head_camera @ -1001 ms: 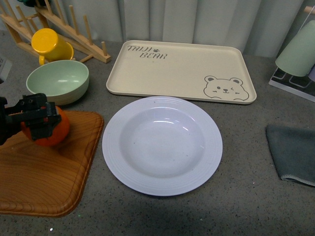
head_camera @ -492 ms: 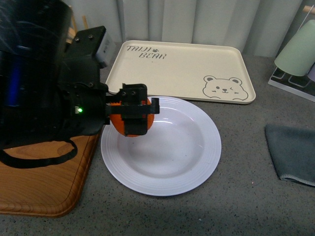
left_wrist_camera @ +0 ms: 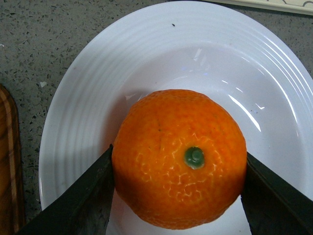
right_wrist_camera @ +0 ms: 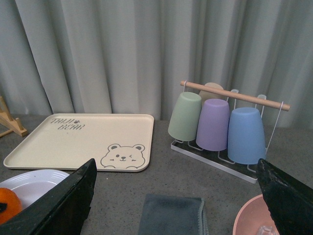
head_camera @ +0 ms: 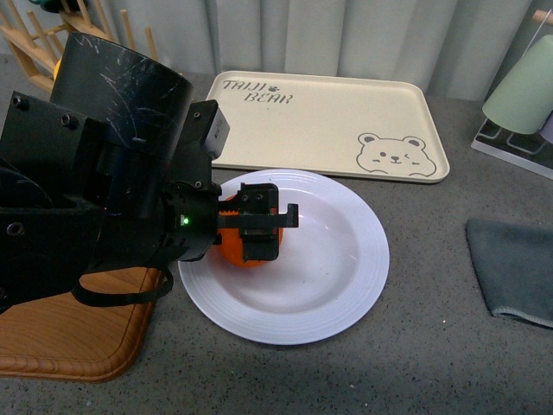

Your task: Place orange and plate with both arms

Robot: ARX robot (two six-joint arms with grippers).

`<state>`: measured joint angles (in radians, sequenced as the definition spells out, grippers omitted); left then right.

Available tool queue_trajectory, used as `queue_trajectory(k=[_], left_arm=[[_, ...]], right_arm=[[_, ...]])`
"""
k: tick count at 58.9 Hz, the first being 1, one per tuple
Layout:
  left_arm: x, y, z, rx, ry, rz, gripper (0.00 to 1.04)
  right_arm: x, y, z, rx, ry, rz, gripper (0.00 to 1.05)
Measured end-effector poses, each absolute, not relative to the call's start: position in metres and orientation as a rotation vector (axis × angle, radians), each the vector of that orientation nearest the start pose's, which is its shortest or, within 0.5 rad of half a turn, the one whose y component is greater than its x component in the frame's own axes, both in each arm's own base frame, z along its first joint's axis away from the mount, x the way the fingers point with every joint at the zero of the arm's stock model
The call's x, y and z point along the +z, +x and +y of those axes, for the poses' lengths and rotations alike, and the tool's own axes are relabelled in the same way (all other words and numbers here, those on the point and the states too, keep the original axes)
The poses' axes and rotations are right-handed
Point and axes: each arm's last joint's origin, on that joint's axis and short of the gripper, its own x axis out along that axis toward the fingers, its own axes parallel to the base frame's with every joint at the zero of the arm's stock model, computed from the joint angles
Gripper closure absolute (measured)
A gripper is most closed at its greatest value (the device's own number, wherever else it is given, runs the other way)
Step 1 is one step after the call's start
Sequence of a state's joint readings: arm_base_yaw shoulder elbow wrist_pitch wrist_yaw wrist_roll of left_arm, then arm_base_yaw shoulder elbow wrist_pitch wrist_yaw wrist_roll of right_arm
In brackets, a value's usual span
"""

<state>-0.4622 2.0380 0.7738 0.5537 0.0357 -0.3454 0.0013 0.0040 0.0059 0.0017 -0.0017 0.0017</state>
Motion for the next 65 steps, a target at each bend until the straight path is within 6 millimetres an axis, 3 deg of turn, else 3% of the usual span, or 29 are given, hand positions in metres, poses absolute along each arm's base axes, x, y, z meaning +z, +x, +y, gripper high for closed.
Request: queue_trajectory(k=[6, 19, 28, 36, 45, 53, 60, 65], left_arm=[[0.059, 0.307, -0.155, -0.344, -0.166, 0.772, 0.40], [0.061, 0.306, -0.153, -0.329, -0.151, 0.765, 0.05], [0.079, 0.298, -0.138, -0.252, -0.143, 0.693, 0.07], [0.102, 0.286, -0.112, -0.135, -0.173, 0.604, 0.07], [0.129, 0.248, -0.066, 0.083, -0.223, 0.503, 0.07], [0.135, 0.222, -0.043, 0.219, -0.232, 0.470, 0.07], [0.137, 0.215, -0.038, 0.239, -0.240, 0.447, 0.07], [0.126, 0.213, -0.035, 0.079, -0.189, 0.321, 0.20]], right_arm=[[0.165, 0.098, 0.000, 0.003, 0.002, -0.004, 0.09], [0.165, 0.098, 0.000, 0.003, 0.002, -0.004, 0.09], [0.165, 0.098, 0.000, 0.003, 0.002, -0.004, 0.09], [0.165, 0.098, 0.000, 0.003, 0.002, -0.004, 0.09], [0.165, 0.098, 0.000, 0.003, 0.002, -0.004, 0.09], [0.165, 0.098, 0.000, 0.003, 0.002, -0.004, 0.09], [0.165, 0.098, 0.000, 0.003, 0.002, -0.004, 0.09], [0.165, 0.098, 0.000, 0.003, 0.001, -0.004, 0.09]])
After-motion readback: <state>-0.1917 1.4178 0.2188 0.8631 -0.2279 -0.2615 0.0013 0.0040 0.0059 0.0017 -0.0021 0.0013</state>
